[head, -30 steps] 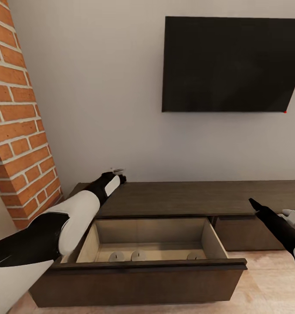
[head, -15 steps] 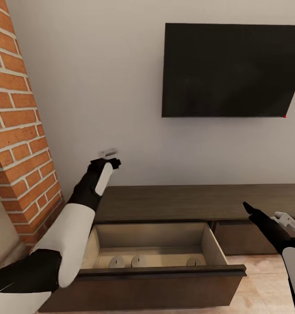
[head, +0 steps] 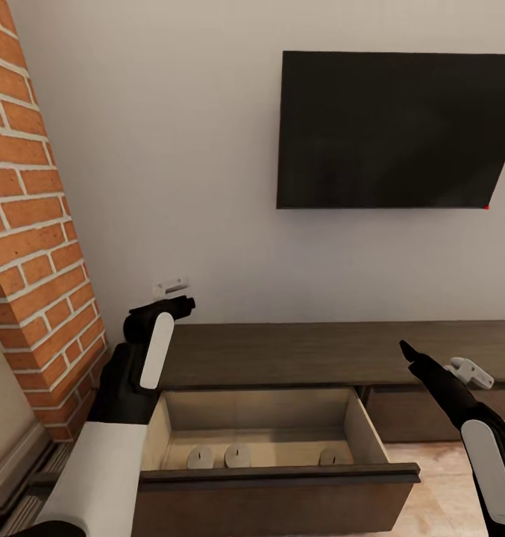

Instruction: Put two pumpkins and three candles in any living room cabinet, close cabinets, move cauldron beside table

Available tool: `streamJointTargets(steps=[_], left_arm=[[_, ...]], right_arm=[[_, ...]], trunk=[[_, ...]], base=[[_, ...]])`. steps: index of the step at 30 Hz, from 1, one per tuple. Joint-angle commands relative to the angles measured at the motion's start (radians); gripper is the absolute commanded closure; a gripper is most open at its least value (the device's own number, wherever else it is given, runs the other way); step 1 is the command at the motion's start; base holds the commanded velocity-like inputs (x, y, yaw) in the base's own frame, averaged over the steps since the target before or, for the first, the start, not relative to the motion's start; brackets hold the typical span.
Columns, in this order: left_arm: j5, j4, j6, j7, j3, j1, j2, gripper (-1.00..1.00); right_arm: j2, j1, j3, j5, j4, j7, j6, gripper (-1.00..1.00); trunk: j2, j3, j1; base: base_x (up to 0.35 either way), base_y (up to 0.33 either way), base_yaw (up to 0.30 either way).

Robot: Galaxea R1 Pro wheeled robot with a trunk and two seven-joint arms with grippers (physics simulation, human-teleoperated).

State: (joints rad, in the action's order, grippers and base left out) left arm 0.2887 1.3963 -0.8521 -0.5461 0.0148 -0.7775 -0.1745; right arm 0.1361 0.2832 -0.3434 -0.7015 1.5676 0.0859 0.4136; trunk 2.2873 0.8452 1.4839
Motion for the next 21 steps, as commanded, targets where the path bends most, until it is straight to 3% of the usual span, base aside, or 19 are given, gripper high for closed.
streamJointTargets(steps=[1,6,14,21], left_arm=[[0.010,0.001,-0.002,-0.010,0.001,0.001,0.000,-1.00],[0.010,0.001,-0.004,-0.011,0.001,0.003,0.000,-1.00],[0.009,0.000,-0.007,-0.011,0.000,0.003,0.000,-1.00],[0.010,-0.003,-0.007,-0.011,0.000,0.007,0.000,-1.00]], right_arm=[[-0.003,0.001,0.001,-0.010,0.002,0.008,0.003,-1.00],[-0.007,0.001,0.039,-0.010,0.002,-0.014,0.002,-1.00],[-0.018,0.001,0.046,-0.010,0.002,-0.018,-0.016,-1.00],[-0.030,-0.001,0.047,-0.009,0.002,-0.017,-0.073,-1.00]], trunk=[[-0.007,-0.002,-0.004],[-0.042,-0.018,-0.023],[-0.098,-0.044,-0.054],[-0.147,-0.075,-0.081]], base=[[-0.059,0.000,0.000],[-0.274,0.000,0.000],[-0.335,0.000,0.014],[-0.338,0.000,0.145]])
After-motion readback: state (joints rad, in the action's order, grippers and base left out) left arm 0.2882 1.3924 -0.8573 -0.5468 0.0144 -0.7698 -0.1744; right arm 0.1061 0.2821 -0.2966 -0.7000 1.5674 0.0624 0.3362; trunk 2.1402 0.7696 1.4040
